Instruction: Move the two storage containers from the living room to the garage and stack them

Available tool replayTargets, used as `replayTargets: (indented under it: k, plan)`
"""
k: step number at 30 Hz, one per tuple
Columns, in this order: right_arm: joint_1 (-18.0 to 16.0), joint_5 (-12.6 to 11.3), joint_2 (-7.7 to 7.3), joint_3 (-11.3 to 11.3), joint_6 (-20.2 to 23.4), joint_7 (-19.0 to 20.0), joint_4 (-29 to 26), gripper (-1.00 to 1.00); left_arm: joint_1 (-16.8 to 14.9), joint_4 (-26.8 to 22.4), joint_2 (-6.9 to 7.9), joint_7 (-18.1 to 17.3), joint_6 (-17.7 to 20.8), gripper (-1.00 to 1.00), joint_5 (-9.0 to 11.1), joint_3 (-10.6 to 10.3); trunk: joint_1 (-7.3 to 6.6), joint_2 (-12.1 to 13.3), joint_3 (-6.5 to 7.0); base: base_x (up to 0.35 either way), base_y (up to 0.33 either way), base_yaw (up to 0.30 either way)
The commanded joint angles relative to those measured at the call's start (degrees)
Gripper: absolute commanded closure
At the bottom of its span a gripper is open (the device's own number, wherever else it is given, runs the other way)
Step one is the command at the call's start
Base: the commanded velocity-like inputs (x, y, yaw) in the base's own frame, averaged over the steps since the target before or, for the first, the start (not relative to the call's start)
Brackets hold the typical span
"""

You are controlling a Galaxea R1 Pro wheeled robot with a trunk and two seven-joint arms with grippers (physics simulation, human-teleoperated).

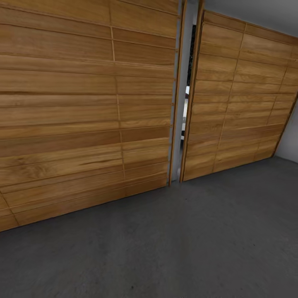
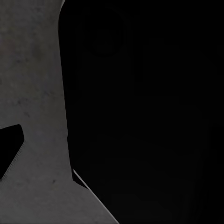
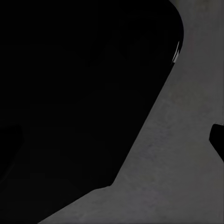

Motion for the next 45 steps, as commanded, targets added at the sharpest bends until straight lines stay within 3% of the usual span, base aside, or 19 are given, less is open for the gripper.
replayTargets:
  k: [1, 45]
  plan:
    - [0.0, 0.0, -0.01, 0.2, 0.0, 0.0, 0.0, -1.00, 0.0, 0.0, 0.00, 0.0, 0.0, -1.00, 0.0, 0.0, 0.00, 0.0, -0.04, 0.000, 0.000, -0.251]
    - [0.0, 0.0, -0.04, 0.2, 0.0, 0.0, 0.0, -1.00, 0.0, 0.3, 0.00, 0.0, 0.0, -1.00, 0.0, 0.0, 0.00, 0.0, -0.04, 0.000, 0.000, -0.251]
